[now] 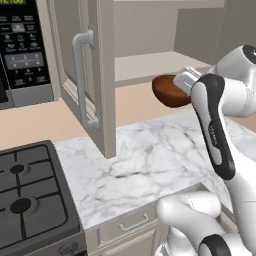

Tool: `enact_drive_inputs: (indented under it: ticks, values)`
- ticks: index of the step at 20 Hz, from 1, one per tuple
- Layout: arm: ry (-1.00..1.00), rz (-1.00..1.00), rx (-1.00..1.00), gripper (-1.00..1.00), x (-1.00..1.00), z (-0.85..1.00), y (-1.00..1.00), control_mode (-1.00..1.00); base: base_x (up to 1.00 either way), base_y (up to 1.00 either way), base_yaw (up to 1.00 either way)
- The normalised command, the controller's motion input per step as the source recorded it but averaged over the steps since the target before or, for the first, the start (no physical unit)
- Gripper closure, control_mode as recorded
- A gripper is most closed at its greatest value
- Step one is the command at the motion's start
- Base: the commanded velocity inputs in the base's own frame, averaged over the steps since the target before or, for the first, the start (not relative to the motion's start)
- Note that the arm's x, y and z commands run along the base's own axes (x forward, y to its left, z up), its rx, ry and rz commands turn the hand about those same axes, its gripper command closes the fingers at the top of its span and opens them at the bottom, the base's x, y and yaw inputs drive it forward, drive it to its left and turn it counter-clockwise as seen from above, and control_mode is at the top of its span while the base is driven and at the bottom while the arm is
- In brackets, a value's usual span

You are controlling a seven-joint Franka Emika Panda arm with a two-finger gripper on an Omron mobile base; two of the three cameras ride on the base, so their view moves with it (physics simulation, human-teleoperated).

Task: Take the smaller bowl and place it next to the appetizer plate on the dining counter , and place the larger bowl next to the plate with cooked food.

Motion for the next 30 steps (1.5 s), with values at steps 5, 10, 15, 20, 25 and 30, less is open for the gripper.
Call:
enact_drive_inputs:
  ticks: [5, 10, 15, 20, 25, 30]
  values:
    - [0.15, 0.01, 0.0, 1.0, -0.71, -0.17, 0.0, -1.0, 0.0, 0.0, 0.0]
    - [0.08, 0.0, 0.0, 1.0, -0.23, -0.08, 0.0, 1.0, -0.35, 0.0, 0.0]
    - [0.0, 0.0, 0.0, 1.0, 0.0, 0.0, 0.0, 1.0, -0.79, 0.11, 0.09]
    - [0.0, 0.0, 0.0, 1.0, 0.0, 0.0, 0.0, 1.0, -0.99, 0.18, 0.21]
    - [0.0, 0.0, 0.0, 1.0, 0.0, 0.0, 0.0, 1.0, -0.76, 0.37, 0.32]
    - [0.0, 0.0, 0.0, 1.0, 0.0, 0.0, 0.0, 1.0, -0.75, 0.4, 0.35]
